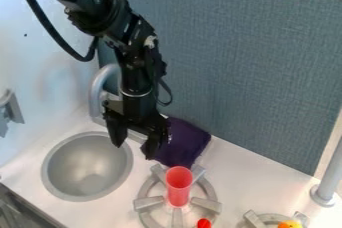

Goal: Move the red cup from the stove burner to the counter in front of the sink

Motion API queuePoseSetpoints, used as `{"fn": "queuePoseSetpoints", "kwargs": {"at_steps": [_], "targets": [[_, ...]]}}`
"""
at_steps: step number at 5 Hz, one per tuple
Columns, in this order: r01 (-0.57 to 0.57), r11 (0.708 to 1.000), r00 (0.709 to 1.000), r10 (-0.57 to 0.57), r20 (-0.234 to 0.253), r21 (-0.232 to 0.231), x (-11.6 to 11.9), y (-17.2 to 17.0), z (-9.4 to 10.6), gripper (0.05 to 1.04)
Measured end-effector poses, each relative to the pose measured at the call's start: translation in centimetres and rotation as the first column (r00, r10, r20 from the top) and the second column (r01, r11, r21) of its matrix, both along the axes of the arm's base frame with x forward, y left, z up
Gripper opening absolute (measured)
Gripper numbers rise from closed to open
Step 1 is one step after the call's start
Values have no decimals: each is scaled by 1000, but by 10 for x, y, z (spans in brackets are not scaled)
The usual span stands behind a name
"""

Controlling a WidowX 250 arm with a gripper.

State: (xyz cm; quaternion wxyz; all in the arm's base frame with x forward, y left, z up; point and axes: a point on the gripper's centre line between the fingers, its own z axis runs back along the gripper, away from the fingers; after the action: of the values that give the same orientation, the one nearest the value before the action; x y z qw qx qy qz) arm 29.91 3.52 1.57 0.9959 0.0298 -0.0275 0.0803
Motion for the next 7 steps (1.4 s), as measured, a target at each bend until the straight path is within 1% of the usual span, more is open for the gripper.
{"fn": "queuePoseSetpoints", "kwargs": {"at_steps": [1,2,3,4,5,6,7], "targets": [[0,1000,999,-1,-32,-4,-4,0,-9,1000],[19,999,999,-20,-24,-42,3,-6,-16,1000],[50,996,999,-51,-6,-76,8,-11,-22,1000],[58,994,998,-60,-18,-90,12,-13,-36,1000],[66,993,997,-69,-27,-96,14,-14,-46,1000],[54,995,998,-58,-37,-88,17,-14,-54,1000],[51,997,998,-53,-39,-53,23,-21,-57,1000]]}}
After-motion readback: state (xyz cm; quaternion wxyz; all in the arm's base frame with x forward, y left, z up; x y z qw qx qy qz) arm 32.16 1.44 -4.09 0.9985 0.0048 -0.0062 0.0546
